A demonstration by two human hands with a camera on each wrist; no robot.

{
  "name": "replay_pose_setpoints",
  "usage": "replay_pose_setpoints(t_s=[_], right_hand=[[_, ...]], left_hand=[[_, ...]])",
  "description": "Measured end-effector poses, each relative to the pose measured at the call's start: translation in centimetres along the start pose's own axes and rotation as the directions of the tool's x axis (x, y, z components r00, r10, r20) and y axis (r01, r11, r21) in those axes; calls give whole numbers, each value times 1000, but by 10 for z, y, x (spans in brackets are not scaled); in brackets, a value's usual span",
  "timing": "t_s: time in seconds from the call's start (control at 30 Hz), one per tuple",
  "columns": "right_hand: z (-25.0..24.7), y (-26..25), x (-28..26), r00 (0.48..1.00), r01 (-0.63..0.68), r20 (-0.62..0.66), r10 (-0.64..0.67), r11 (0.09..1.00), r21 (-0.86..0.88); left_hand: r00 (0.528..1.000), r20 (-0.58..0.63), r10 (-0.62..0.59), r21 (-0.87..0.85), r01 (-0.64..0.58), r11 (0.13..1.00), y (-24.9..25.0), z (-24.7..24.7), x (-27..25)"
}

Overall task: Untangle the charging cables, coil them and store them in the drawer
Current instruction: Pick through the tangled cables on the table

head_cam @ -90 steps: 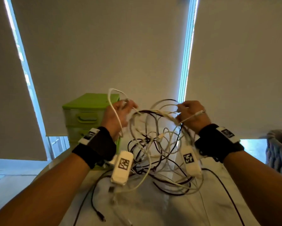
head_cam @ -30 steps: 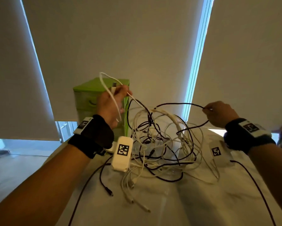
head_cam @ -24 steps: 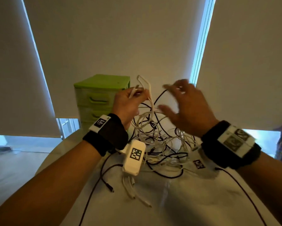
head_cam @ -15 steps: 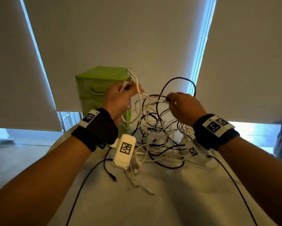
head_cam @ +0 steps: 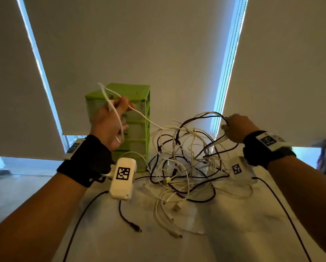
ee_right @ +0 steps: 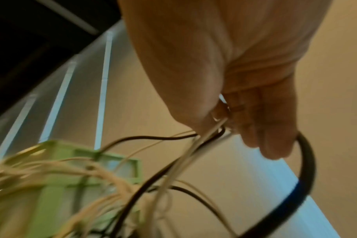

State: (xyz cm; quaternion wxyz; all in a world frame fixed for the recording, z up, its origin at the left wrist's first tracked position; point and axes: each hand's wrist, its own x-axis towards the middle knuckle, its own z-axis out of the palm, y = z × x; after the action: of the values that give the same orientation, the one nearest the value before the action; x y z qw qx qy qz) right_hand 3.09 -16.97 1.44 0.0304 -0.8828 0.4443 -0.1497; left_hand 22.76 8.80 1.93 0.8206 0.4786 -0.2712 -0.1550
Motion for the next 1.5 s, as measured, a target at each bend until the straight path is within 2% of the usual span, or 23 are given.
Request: replay_pose_setpoints(t_s=[0.07,0.13,0.17,0.23,0.3,0.33,0.43,0.57,0.73,0.83,0.9,0.93,0.97,1.03,1.07,1.13,1.2,1.27,1.3,1.37,1.43,1.5], right_hand=[[-5,-22,-17,984,63,-166,-62,998,3],[-9,-50,-45,910,230,-357,-211,973,11],[-10,-63,-58,868,340,-387,-310,940,9],[-8,-85,-73,830,513,-291,-476,856,63],[-3,-97,-73,806,592,-182,-564,774,225],[-4,-100,-71,797,602,-181,-576,741,297],[-14,-98,-61,816,577,-242,-525,714,395],[-31,-87,-52,838,544,-280,-468,677,496],[-54,-77,-54,850,527,-369,-376,588,613],[-79,-68,-53,844,537,-459,-278,425,729],[-100,-62,-53,821,571,-535,-200,260,779],[-110,-57,-52,806,592,-572,-153,179,786],[-120,-51,-50,790,612,-603,-107,108,783],[-134,-36,-45,780,626,-626,-18,16,780],[-137,-26,-43,784,620,-620,30,6,785],[-133,-10,-39,794,597,-598,108,44,801],[-118,-1,-36,827,541,-546,136,70,838],[-101,3,-34,884,451,-456,98,75,889],[-92,1,-33,906,413,-420,49,108,904],[-79,-2,-35,929,370,-367,-54,198,908],[-74,-15,-40,924,380,-354,-147,232,896],[-74,-26,-46,906,406,-352,-236,249,879]], left_hand=[[999,48,13,85,-17,996,-5,9,-4],[994,108,16,100,-27,995,-5,20,-9],[992,125,19,92,-31,995,-4,26,-10],[987,156,35,74,-47,996,1,37,-14],[976,208,61,92,-82,992,6,47,-18],[970,233,72,125,-104,987,8,49,-19],[945,311,103,301,-200,932,5,50,-19],[866,500,30,534,-335,776,-22,56,-17],[877,480,27,710,-406,575,-46,74,-2],[889,454,59,821,-443,360,-51,76,6],[913,405,36,892,-404,203,-55,75,14],[928,373,-2,916,-367,161,-57,72,18],[941,337,-43,930,-325,169,-57,68,22],[952,290,-99,929,-255,266,-55,61,29],[957,272,-105,922,-228,314,-53,59,32],[961,248,-120,906,-186,381,-44,57,35],[953,244,-178,894,-150,423,-34,59,35],[931,287,-225,843,-134,522,-26,62,29],[925,318,-208,788,-136,601,-20,65,24],[916,390,-93,645,-200,737,-14,81,12],[894,447,5,563,-287,775,-11,98,1],[849,528,-29,538,-308,785,-19,119,-10]])
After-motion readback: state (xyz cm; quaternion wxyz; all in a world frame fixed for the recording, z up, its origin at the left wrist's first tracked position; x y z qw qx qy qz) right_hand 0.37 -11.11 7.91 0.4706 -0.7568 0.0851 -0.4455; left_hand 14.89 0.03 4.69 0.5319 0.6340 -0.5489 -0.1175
